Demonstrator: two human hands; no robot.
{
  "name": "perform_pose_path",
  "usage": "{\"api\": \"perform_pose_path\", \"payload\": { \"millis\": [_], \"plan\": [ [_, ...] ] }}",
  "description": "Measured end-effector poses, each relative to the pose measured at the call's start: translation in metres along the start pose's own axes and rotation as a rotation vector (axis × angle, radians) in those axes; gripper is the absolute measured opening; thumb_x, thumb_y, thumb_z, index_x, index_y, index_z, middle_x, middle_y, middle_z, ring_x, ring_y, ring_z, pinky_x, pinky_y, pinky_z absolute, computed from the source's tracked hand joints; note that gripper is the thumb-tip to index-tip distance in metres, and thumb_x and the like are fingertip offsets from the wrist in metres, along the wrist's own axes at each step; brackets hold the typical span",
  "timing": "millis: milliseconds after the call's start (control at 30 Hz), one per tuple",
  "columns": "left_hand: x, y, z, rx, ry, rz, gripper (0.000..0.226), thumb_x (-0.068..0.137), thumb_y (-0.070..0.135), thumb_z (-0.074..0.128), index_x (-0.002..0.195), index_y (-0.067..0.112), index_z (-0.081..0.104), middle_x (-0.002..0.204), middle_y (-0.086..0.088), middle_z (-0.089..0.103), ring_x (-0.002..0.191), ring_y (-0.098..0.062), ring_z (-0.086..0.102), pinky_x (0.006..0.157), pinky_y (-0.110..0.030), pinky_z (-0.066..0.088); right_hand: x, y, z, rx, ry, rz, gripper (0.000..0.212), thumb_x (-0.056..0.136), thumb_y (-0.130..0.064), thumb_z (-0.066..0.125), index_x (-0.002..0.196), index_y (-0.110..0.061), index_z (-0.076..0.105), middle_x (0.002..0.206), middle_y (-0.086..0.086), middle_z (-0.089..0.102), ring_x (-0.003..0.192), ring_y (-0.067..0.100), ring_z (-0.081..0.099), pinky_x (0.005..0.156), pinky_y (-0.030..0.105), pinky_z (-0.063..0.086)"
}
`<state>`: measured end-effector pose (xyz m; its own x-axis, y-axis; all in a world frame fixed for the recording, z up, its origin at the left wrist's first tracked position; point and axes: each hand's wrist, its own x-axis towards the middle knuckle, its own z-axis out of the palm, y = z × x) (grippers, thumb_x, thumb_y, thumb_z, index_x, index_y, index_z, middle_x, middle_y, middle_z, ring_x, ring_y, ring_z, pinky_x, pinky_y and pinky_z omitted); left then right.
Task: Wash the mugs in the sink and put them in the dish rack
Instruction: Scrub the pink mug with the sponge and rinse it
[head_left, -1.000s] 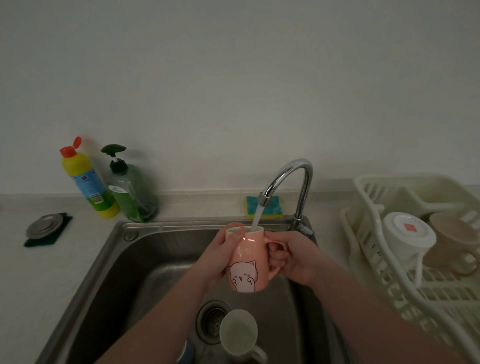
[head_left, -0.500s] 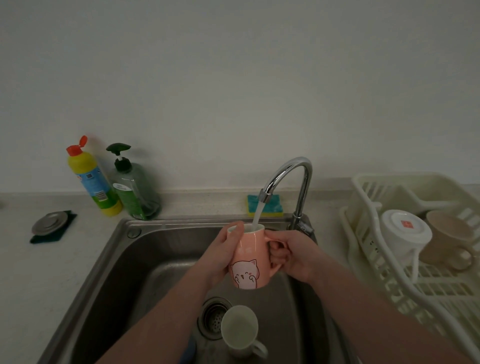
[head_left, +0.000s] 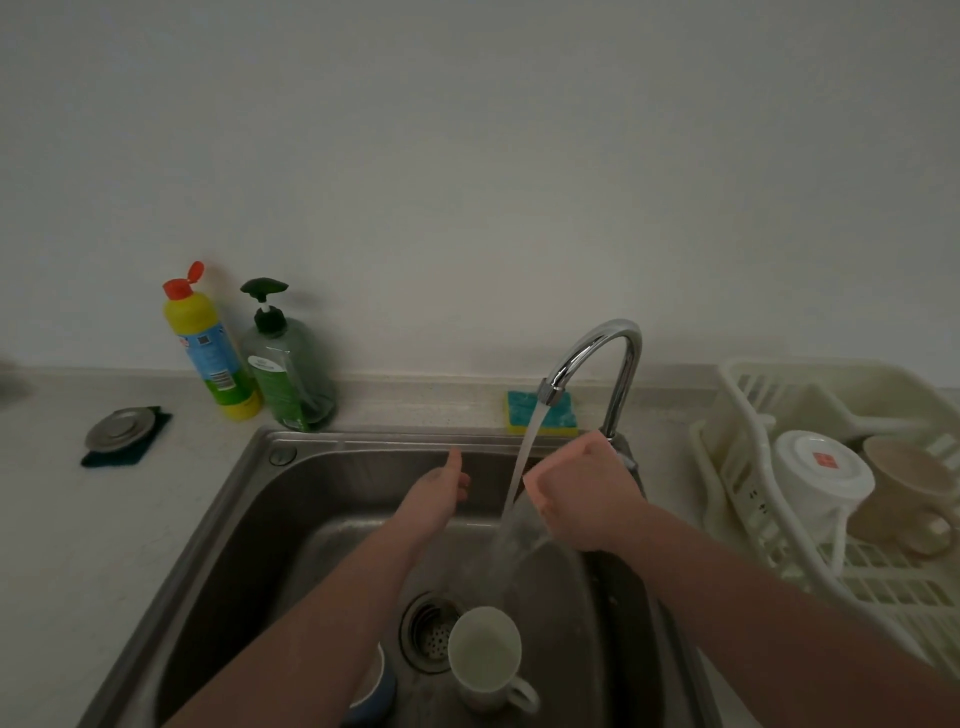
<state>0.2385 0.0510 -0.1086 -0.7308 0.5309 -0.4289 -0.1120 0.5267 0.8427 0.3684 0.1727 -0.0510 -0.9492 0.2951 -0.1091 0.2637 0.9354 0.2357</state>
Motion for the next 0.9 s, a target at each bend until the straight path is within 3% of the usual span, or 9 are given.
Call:
{"api": "perform_pose_path", "payload": {
  "millis": [133, 267, 367, 433, 500, 567, 633, 767, 900],
  "plan": [
    [0.003, 0.0, 0.0, 0.009, 0.003, 0.018, 0.055, 0.101, 0.052, 0.027, 0.117, 0.013, 0.062, 0.116, -0.005, 0.064, 0.109, -0.021, 0.057, 0.089, -0.035, 0.039, 0.004, 0.006, -0.001, -0.089, 0.042, 0.024, 0.014, 0.093, -0.028, 0.048, 0.081, -0.021, 0.05, 0.079, -0.002, 0.056, 0.08, 0.017, 0.054, 0.095, 0.042, 0.035],
    [0.005, -0.003, 0.0, -0.028, -0.007, 0.016, 0.043, 0.103, 0.043, 0.033, 0.119, 0.014, 0.06, 0.119, -0.005, 0.063, 0.111, -0.02, 0.057, 0.089, -0.034, 0.039, 0.002, 0.013, -0.008, 0.309, 0.097, 0.18, 0.023, 0.097, -0.033, 0.039, 0.084, -0.021, 0.053, 0.088, -0.002, 0.059, 0.088, 0.017, 0.057, 0.089, 0.032, 0.045],
    [0.006, 0.0, 0.001, -0.095, -0.027, 0.031, 0.04, 0.104, 0.039, 0.034, 0.122, 0.012, 0.058, 0.122, -0.007, 0.062, 0.111, -0.021, 0.057, 0.088, -0.032, 0.04, -0.002, 0.021, 0.0, 1.168, 0.103, 0.501, 0.023, 0.093, -0.026, 0.055, 0.072, -0.015, 0.056, 0.071, -0.002, 0.056, 0.07, 0.014, 0.055, 0.058, 0.02, 0.04],
    [0.003, 0.005, 0.003, -0.165, -0.048, 0.033, 0.043, 0.103, 0.041, 0.034, 0.121, 0.011, 0.059, 0.122, -0.008, 0.063, 0.108, -0.021, 0.059, 0.092, -0.035, 0.043, -0.007, 0.023, 0.009, 1.689, 0.12, 0.596, 0.022, 0.088, -0.018, 0.061, 0.068, -0.012, 0.053, 0.06, -0.002, 0.049, 0.057, 0.013, 0.045, 0.055, 0.022, 0.035],
    [0.0, 0.009, 0.006, -0.226, -0.091, 0.038, 0.048, 0.102, 0.047, 0.032, 0.116, 0.012, 0.062, 0.119, -0.009, 0.066, 0.107, -0.021, 0.061, 0.098, -0.041, 0.046, -0.009, 0.022, 0.018, 2.019, 0.101, 0.591, 0.021, 0.087, -0.012, 0.058, 0.068, -0.012, 0.052, 0.052, -0.003, 0.04, 0.048, 0.011, 0.033, 0.054, 0.025, 0.028],
    [-0.007, 0.016, 0.011, -0.289, -0.126, 0.036, 0.053, 0.101, 0.05, 0.029, 0.11, 0.012, 0.065, 0.11, -0.011, 0.069, 0.1, -0.023, 0.065, 0.091, -0.039, 0.051, -0.007, 0.017, 0.023, 2.25, 0.06, 0.562, 0.025, 0.089, -0.013, 0.055, 0.064, -0.013, 0.049, 0.05, -0.004, 0.034, 0.044, 0.01, 0.025, 0.053, 0.025, 0.021],
    [-0.01, 0.021, 0.016, -0.337, -0.147, 0.041, 0.061, 0.098, 0.057, 0.029, 0.107, 0.011, 0.068, 0.102, -0.011, 0.073, 0.094, -0.023, 0.069, 0.085, -0.036, 0.054, -0.003, 0.011, 0.024, 2.399, 0.036, 0.564, 0.032, 0.091, -0.017, 0.053, 0.059, -0.015, 0.045, 0.047, -0.004, 0.031, 0.04, 0.009, 0.022, 0.053, 0.025, 0.018],
    [-0.021, 0.033, 0.021, -0.329, -0.126, 0.111, 0.062, 0.093, 0.065, 0.031, 0.091, 0.017, 0.07, 0.096, -0.013, 0.074, 0.091, -0.028, 0.07, 0.088, -0.042, 0.053, 0.002, 0.005, 0.026, 2.519, 0.002, 0.607, 0.044, 0.093, -0.026, 0.051, 0.052, -0.019, 0.035, 0.04, -0.005, 0.026, 0.033, 0.009, 0.019, 0.042, 0.021, 0.023],
    [-0.024, 0.035, 0.02, -0.135, -0.15, 0.381, 0.066, 0.078, 0.078, 0.046, 0.114, 0.024, 0.061, 0.108, -0.002, 0.069, 0.094, -0.013, 0.067, 0.084, -0.032, 0.055, -0.004, 0.011, 0.034, 2.533, 0.043, 0.567, 0.044, 0.086, -0.021, 0.053, 0.05, -0.019, 0.028, 0.038, -0.004, 0.024, 0.033, 0.01, 0.019, 0.043, 0.019, 0.018]
  ]
}}
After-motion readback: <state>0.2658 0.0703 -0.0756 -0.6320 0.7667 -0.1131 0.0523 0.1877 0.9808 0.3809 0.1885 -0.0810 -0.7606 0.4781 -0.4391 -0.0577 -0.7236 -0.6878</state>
